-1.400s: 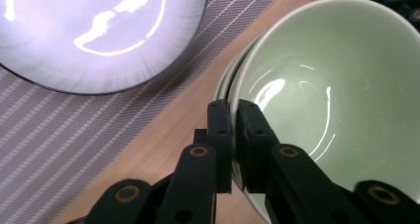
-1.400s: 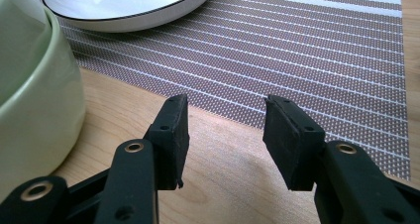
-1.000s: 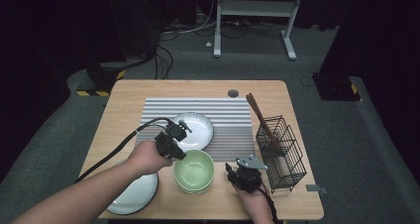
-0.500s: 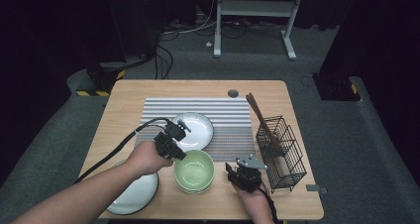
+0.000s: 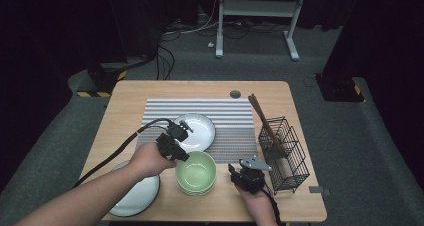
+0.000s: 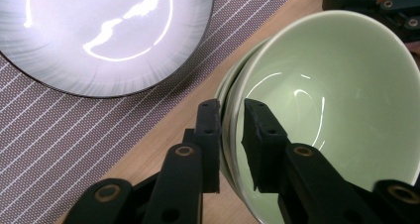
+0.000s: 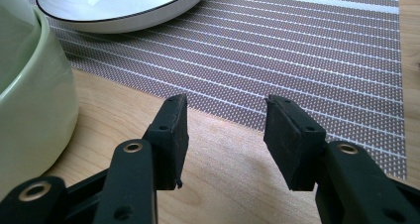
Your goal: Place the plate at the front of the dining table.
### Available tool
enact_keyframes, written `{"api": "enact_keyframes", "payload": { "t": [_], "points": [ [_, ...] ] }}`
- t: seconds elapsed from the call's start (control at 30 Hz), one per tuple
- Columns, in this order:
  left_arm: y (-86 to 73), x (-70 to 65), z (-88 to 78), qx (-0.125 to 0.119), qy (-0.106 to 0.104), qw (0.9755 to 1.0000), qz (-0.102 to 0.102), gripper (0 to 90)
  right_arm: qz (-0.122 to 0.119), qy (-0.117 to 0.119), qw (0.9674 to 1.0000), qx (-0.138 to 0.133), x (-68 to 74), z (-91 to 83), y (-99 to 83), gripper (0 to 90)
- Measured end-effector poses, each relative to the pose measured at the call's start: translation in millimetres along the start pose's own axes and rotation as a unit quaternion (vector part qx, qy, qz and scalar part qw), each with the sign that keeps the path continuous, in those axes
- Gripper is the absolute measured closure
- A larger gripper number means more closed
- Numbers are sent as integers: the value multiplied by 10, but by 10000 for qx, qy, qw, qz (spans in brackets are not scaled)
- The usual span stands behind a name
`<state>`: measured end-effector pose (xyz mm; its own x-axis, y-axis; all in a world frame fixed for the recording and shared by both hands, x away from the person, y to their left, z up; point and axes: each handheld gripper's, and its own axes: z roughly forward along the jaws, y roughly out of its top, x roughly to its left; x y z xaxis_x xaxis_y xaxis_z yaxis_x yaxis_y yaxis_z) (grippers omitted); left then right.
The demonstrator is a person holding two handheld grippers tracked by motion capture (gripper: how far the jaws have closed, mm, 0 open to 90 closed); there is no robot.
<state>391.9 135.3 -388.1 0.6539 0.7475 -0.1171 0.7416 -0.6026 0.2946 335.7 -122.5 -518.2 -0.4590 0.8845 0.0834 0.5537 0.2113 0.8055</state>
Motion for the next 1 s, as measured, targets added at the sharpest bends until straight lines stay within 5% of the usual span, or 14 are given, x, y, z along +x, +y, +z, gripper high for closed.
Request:
{"api": "enact_keyframes", "payload": {
  "t": [0.6,1.0],
  "points": [
    [-14,-80,71,125,294,9992,222,843,46,40,10000,-19,-9,-3,9,509],
    [-33,-83,60,65,302,9990,312,855,110,57,9999,-31,-29,-11,12,509]
  ]
}}
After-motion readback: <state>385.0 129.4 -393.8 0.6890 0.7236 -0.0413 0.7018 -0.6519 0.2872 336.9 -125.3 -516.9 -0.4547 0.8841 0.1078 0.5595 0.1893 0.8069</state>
